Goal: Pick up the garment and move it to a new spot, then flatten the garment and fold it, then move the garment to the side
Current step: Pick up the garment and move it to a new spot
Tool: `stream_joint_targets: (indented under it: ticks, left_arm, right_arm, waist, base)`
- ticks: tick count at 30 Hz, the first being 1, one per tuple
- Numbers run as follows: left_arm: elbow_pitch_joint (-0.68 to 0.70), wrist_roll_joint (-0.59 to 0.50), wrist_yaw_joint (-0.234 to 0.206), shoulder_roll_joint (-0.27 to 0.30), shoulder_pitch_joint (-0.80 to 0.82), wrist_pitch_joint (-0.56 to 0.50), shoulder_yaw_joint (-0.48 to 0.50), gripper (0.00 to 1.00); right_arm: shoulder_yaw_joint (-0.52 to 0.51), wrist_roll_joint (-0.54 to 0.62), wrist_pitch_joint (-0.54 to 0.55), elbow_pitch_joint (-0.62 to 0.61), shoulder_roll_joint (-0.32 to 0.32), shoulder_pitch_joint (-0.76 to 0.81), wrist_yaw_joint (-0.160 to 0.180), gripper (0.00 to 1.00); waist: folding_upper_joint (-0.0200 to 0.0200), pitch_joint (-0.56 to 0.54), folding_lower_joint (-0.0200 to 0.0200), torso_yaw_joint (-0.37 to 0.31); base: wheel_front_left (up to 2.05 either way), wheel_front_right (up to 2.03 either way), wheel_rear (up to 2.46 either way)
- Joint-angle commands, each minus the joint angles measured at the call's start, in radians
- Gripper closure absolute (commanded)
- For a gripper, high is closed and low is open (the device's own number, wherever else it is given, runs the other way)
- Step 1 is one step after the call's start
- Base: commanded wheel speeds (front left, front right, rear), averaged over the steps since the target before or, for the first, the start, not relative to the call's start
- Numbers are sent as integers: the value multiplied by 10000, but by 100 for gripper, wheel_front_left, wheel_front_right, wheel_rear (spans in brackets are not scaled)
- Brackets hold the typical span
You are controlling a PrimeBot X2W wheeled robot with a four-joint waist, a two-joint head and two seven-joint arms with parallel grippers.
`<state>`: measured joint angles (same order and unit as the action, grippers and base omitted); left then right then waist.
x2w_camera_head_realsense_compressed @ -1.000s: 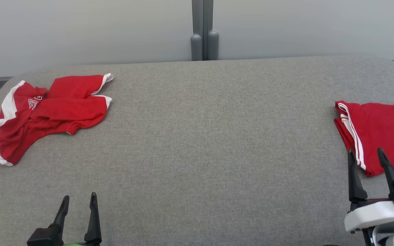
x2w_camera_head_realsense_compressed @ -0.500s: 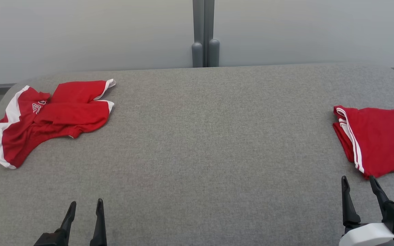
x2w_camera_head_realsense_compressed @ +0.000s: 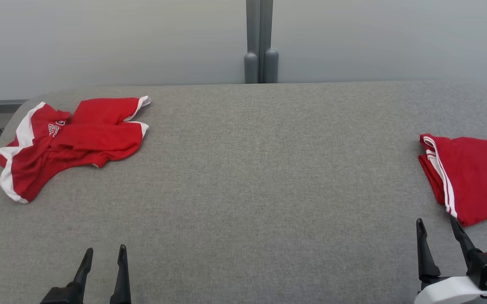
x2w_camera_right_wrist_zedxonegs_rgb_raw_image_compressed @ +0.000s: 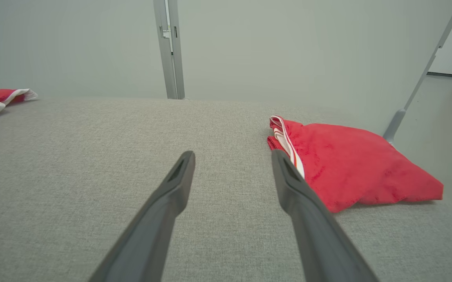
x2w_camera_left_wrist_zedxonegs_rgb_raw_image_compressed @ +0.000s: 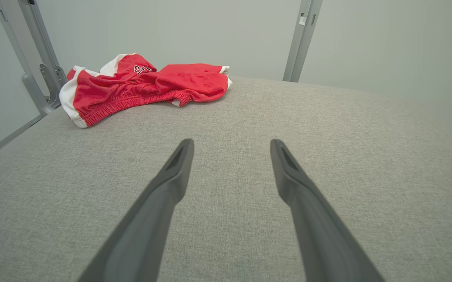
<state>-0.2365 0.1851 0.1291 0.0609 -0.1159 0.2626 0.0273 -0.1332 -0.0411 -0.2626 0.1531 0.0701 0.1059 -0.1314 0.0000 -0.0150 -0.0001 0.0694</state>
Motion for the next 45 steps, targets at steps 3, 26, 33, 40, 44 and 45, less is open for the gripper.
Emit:
stream_joint_targets:
  ticks: [3,26,33,40,44,45]
  left_arm:
    - [46,-53,23,65,56,24,82,0]
    - [678,39,4,-60,-743,24,1693,0]
    - [627,-42,7,-100,-641,24,1592,0]
    - [-448,191,9,218,967,23,716,0]
    - [-1655,933,10,422,3117,-254,149,0]
    - [-1960,1169,10,490,3677,-341,-1,0]
  right_arm:
    - [136,78,-26,-12,17,152,15,0]
    - [1883,-96,-26,672,20,-1037,17,0]
    - [1713,-159,-26,665,72,-768,15,0]
    - [1121,30,-28,127,130,-389,15,0]
    - [1162,251,-26,-206,563,-1172,15,0]
    - [1190,290,-26,-251,685,-1375,15,0]
  waist:
    - [0,-77,1,579]
    - [0,-174,1,4248]
    - [0,-275,1,4134]
    - [0,267,1,3984]
    - [0,1749,1,3557]
    - [0,2136,1,3458]
  base:
    - [0,0,0]
    - [0,0,0]
    - [0,0,0]
    - [0,0,0]
    - [0,0,0]
    - [0,0,0]
